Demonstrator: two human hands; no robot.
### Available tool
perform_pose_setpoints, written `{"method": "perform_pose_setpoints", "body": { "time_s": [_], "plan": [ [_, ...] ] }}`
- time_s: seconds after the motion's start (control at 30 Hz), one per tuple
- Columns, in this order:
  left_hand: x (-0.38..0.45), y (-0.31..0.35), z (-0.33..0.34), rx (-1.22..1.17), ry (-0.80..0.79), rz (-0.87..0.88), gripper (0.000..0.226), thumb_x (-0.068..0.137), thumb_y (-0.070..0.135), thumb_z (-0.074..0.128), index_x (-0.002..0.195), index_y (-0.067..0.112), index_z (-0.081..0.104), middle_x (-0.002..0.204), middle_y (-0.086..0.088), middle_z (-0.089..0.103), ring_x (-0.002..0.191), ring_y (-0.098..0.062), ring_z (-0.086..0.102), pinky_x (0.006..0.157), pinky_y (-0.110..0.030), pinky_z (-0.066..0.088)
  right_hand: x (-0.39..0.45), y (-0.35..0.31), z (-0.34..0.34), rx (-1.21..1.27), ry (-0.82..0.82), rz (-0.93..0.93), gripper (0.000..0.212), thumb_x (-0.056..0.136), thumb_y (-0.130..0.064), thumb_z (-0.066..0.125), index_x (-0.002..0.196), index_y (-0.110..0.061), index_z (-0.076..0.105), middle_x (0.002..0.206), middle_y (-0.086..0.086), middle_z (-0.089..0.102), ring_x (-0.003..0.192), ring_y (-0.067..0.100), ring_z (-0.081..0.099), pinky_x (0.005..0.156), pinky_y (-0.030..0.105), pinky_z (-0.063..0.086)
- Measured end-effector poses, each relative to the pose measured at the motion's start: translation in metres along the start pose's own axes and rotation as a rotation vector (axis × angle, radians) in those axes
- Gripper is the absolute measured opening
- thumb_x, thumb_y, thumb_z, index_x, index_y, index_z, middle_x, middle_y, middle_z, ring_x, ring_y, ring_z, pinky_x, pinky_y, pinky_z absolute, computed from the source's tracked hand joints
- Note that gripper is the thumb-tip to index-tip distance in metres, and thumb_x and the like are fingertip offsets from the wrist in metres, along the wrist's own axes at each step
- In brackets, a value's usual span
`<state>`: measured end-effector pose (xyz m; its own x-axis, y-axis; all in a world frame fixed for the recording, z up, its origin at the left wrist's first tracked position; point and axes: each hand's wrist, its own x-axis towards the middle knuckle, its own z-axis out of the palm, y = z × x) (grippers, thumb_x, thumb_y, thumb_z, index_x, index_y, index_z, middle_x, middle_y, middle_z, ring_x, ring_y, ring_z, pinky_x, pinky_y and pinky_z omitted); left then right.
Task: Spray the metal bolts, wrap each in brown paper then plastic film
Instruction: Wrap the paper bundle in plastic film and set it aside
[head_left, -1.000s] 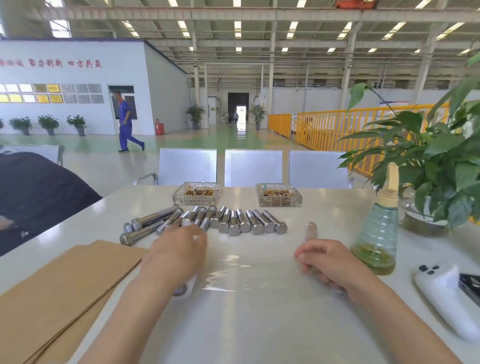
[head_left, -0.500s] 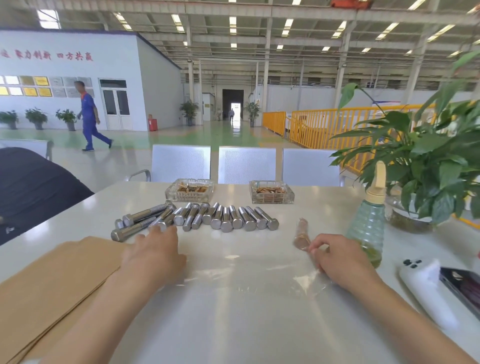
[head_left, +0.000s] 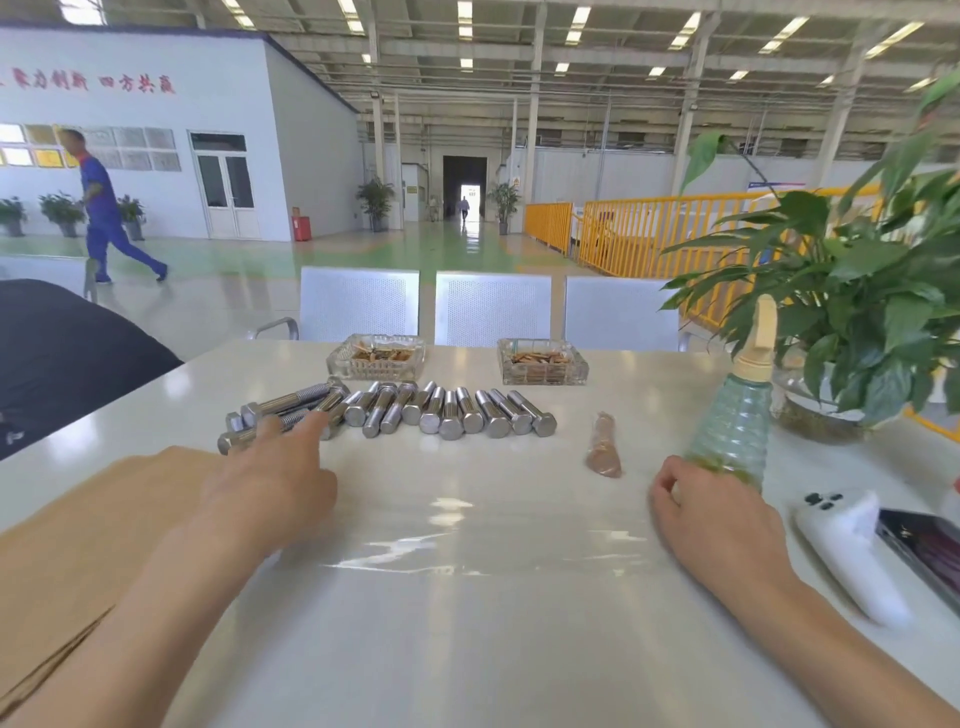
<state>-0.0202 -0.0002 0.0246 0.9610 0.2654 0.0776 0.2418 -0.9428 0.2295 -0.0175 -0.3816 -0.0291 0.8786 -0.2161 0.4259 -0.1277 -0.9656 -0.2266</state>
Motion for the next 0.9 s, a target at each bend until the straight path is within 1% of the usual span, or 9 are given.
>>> {"method": "perform_pose_setpoints", "body": {
  "time_s": [0.07, 0.13, 0.23, 0.3, 0.43, 0.53, 0.67, 0.8, 0.9],
  "plan": [
    [-0.009, 0.0, 0.005, 0.109, 0.036, 0.068, 0.034, 0.096, 0.027, 0.045, 0.125, 0.044, 0.049, 0.14, 0.004, 0.034, 0.126, -0.029, 0.039, 0.092, -0.042, 0.048, 0.0, 0.0, -0.002, -0.027, -0.027, 0.017, 0.022, 0.099, -0.041, 0.045, 0.086, -0.026, 0.055, 0.079, -0.006, 0.06, 0.077, 0.024, 0.057, 0.062, 0.033, 0.041],
    [-0.017, 0.002, 0.009, 0.18, 0.031, 0.103, 0.02, 0.096, 0.04, 0.046, 0.113, 0.042, 0.055, 0.14, 0.009, 0.033, 0.125, -0.025, 0.041, 0.093, -0.041, 0.047, 0.003, -0.002, -0.004, -0.048, -0.051, 0.046, 0.028, 0.099, -0.045, 0.044, 0.081, -0.025, 0.054, 0.08, -0.004, 0.058, 0.079, 0.026, 0.056, 0.065, 0.034, 0.04],
    [-0.024, 0.004, 0.011, 0.225, -0.017, 0.123, 0.033, 0.088, 0.063, 0.05, 0.113, 0.043, 0.053, 0.138, 0.01, 0.031, 0.123, -0.023, 0.043, 0.086, -0.037, 0.042, 0.013, 0.001, -0.013, -0.034, -0.178, 0.118, 0.036, 0.1, -0.047, 0.044, 0.076, -0.022, 0.056, 0.083, -0.002, 0.057, 0.084, 0.027, 0.057, 0.072, 0.036, 0.044],
    [-0.026, 0.006, 0.01, 0.227, -0.031, 0.13, 0.039, 0.085, 0.069, 0.052, 0.114, 0.042, 0.051, 0.136, 0.009, 0.031, 0.122, -0.023, 0.042, 0.084, -0.037, 0.04, 0.017, 0.002, -0.02, -0.025, -0.246, 0.169, 0.036, 0.098, -0.047, 0.048, 0.075, -0.021, 0.059, 0.082, -0.003, 0.058, 0.083, 0.027, 0.058, 0.072, 0.034, 0.047],
    [-0.03, 0.005, 0.006, 0.259, -0.061, 0.133, 0.05, 0.084, 0.079, 0.048, 0.116, 0.041, 0.05, 0.137, 0.006, 0.03, 0.123, -0.024, 0.042, 0.09, -0.039, 0.046, 0.004, -0.007, -0.015, -0.193, -0.051, 0.139, 0.025, 0.097, -0.038, 0.047, 0.082, -0.019, 0.052, 0.069, -0.005, 0.04, 0.071, 0.026, 0.047, 0.063, 0.032, 0.035],
    [-0.032, 0.006, 0.004, 0.29, -0.059, 0.135, 0.056, 0.083, 0.084, 0.044, 0.118, 0.041, 0.049, 0.134, 0.005, 0.031, 0.123, -0.024, 0.043, 0.091, -0.039, 0.048, -0.008, -0.014, -0.01, -0.24, -0.015, 0.086, 0.016, 0.1, -0.035, 0.042, 0.089, -0.024, 0.043, 0.066, -0.006, 0.03, 0.071, 0.027, 0.043, 0.059, 0.032, 0.033],
    [-0.035, 0.01, 0.001, 0.313, -0.069, 0.127, 0.053, 0.085, 0.083, 0.042, 0.112, 0.039, 0.053, 0.131, 0.003, 0.032, 0.124, -0.025, 0.042, 0.09, -0.04, 0.049, -0.006, -0.006, -0.012, -0.185, 0.021, 0.088, 0.028, 0.104, -0.045, 0.036, 0.089, -0.025, 0.05, 0.072, -0.002, 0.042, 0.069, 0.029, 0.044, 0.061, 0.035, 0.036],
    [-0.037, 0.013, 0.0, 0.322, -0.091, 0.122, 0.056, 0.087, 0.083, 0.042, 0.118, 0.038, 0.053, 0.137, 0.0, 0.03, 0.127, -0.027, 0.041, 0.096, -0.043, 0.048, -0.007, 0.005, -0.022, -0.171, 0.02, 0.161, 0.035, 0.105, -0.042, 0.033, 0.093, -0.023, 0.06, 0.075, 0.0, 0.047, 0.074, 0.032, 0.051, 0.065, 0.036, 0.038],
    [-0.038, 0.015, 0.0, 0.329, -0.096, 0.135, 0.065, 0.083, 0.087, 0.041, 0.122, 0.038, 0.054, 0.141, 0.0, 0.028, 0.129, -0.027, 0.04, 0.095, -0.041, 0.048, -0.014, 0.003, -0.037, -0.221, 0.196, 0.131, 0.026, 0.103, -0.036, 0.043, 0.085, -0.022, 0.056, 0.074, -0.002, 0.05, 0.065, 0.028, 0.047, 0.054, 0.029, 0.019]
  ]
}}
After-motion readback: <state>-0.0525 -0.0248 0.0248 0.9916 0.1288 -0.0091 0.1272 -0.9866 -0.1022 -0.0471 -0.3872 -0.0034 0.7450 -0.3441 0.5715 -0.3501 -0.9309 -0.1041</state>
